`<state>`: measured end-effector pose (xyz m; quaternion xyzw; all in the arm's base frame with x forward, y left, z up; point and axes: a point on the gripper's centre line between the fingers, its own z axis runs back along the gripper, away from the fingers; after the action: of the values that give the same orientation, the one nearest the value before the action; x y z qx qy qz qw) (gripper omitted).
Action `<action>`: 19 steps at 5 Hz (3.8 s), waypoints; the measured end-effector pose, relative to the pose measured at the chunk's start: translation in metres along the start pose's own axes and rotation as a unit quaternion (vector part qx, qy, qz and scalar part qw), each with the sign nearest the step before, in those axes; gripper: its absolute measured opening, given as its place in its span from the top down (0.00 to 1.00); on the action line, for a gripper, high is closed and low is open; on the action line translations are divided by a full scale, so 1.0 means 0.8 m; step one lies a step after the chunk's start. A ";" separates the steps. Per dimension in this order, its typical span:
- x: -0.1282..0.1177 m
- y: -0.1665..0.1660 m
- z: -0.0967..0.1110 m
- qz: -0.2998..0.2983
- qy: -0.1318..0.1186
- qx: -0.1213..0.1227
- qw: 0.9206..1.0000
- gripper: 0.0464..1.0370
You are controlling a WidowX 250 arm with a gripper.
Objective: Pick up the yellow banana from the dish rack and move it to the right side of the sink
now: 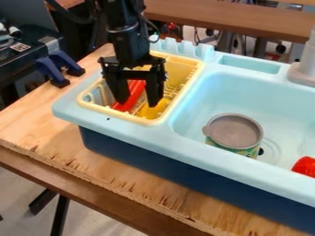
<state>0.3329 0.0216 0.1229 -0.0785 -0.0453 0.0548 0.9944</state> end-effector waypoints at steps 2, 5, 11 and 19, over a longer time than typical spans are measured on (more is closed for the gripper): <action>-0.005 -0.014 -0.011 -0.012 0.023 -0.008 1.000 0.04; -0.010 -0.008 -0.033 -0.006 0.046 -0.024 0.999 0.09; -0.043 -0.110 0.106 -0.072 -0.049 0.112 0.990 0.52; 0.006 -0.293 -0.043 -0.029 -0.060 0.131 0.989 0.48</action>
<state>0.3649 -0.2133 0.1274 0.0569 -0.0992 0.0358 0.9928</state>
